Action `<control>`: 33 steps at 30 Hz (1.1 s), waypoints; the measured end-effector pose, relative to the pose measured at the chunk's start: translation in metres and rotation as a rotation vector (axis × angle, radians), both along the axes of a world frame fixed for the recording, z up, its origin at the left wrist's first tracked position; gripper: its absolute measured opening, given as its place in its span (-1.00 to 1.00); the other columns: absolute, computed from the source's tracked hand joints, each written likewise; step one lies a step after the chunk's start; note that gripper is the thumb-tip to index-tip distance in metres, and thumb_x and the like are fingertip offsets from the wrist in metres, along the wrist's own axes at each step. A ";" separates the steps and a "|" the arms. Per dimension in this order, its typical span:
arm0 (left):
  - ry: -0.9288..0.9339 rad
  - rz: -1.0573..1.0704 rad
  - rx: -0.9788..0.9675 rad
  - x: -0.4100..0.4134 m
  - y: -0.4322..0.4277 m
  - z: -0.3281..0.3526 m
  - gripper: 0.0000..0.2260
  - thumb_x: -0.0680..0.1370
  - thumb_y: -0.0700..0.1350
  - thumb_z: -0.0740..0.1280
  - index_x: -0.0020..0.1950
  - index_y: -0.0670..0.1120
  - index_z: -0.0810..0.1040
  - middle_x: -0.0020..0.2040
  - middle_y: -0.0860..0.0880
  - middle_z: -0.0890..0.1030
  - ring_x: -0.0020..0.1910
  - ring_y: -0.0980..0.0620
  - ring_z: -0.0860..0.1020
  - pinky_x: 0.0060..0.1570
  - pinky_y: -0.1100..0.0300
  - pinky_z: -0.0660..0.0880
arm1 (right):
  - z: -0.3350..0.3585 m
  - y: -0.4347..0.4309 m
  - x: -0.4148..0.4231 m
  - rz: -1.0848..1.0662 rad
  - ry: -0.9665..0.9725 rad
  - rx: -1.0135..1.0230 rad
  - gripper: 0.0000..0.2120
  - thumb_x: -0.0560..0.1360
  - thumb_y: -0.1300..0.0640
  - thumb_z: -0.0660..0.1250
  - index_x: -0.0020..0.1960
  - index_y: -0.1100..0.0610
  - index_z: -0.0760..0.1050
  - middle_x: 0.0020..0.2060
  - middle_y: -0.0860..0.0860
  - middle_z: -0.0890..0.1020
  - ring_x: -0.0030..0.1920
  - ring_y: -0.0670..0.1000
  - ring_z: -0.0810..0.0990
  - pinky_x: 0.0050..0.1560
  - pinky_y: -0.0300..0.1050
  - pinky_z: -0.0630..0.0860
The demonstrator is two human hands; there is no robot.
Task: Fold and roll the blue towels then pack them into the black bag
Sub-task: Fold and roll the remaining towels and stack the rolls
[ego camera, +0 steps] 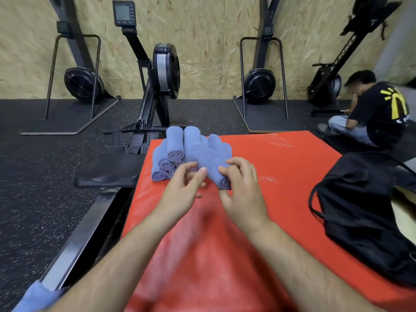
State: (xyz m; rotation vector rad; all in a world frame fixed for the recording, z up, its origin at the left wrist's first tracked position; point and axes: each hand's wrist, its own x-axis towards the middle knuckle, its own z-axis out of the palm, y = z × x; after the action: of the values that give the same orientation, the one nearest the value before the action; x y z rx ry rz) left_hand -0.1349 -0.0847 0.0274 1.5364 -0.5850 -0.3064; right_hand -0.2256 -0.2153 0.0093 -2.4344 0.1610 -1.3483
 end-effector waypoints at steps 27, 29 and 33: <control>-0.535 0.104 0.425 0.096 -0.077 0.021 -0.63 0.58 0.09 0.33 0.37 0.04 0.48 0.26 0.08 0.56 0.24 0.03 0.48 0.24 0.05 0.41 | 0.040 -0.055 0.119 0.025 0.196 1.102 -0.77 0.48 0.10 0.32 0.13 0.07 0.54 -0.01 0.06 0.68 -0.05 0.04 0.68 0.05 0.06 0.63; -0.655 0.148 0.568 0.108 -0.089 0.016 -0.64 0.59 0.12 0.28 0.36 0.05 0.49 0.21 0.04 0.58 0.25 -0.06 0.45 0.19 0.01 0.38 | 0.041 -0.067 0.137 -0.056 0.276 1.018 -0.81 0.49 0.09 0.30 0.10 0.06 0.52 0.05 0.05 0.67 0.05 0.09 0.65 0.14 0.07 0.57; -0.794 0.171 0.697 0.133 -0.103 0.006 -0.77 0.60 0.07 0.24 0.17 0.01 0.55 0.10 0.01 0.60 0.23 -0.10 0.43 0.13 0.03 0.33 | 0.032 -0.078 0.160 -0.133 0.394 0.849 -0.71 0.60 0.11 0.24 0.26 0.20 0.52 0.22 0.08 0.61 0.25 0.10 0.55 0.16 -0.13 0.41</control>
State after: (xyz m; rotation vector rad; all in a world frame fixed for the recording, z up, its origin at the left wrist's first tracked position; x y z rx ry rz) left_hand -0.0016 -0.1880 0.0336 2.3845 -1.0174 0.2952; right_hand -0.0655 -0.2933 0.0417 -1.9141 0.8191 -0.6106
